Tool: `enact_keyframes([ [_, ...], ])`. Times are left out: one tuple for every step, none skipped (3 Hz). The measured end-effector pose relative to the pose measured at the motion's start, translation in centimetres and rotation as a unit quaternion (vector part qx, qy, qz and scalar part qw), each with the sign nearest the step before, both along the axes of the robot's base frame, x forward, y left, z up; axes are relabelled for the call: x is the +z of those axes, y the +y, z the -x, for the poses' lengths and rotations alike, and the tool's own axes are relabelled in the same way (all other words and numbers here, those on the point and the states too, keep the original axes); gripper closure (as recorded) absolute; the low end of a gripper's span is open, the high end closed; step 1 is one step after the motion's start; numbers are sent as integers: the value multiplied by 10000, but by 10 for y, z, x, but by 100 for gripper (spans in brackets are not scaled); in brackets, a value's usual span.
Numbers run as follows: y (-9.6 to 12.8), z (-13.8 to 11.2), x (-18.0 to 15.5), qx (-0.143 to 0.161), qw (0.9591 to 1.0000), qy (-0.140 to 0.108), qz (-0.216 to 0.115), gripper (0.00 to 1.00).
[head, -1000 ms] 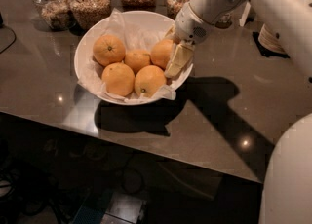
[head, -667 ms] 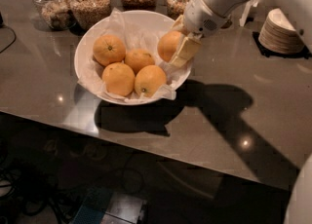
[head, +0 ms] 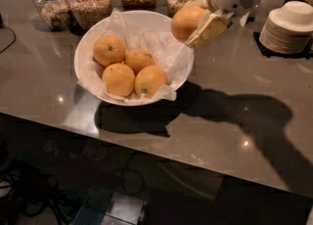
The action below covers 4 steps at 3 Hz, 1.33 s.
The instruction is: Pick orange from white bowl
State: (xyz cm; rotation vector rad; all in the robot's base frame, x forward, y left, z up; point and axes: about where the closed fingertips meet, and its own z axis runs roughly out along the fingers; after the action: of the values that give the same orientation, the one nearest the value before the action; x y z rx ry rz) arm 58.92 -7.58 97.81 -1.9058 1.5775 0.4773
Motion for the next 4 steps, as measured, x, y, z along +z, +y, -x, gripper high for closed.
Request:
enact_keyframes([
  [1,36,24,709,9938,256,-820,100],
  [1,85,55,1268,9823,175,-1368,100],
  [-3,142,81,1316,9788,1,-1569,100],
  [-5,198,91,1211,9777,10,-1718,100],
])
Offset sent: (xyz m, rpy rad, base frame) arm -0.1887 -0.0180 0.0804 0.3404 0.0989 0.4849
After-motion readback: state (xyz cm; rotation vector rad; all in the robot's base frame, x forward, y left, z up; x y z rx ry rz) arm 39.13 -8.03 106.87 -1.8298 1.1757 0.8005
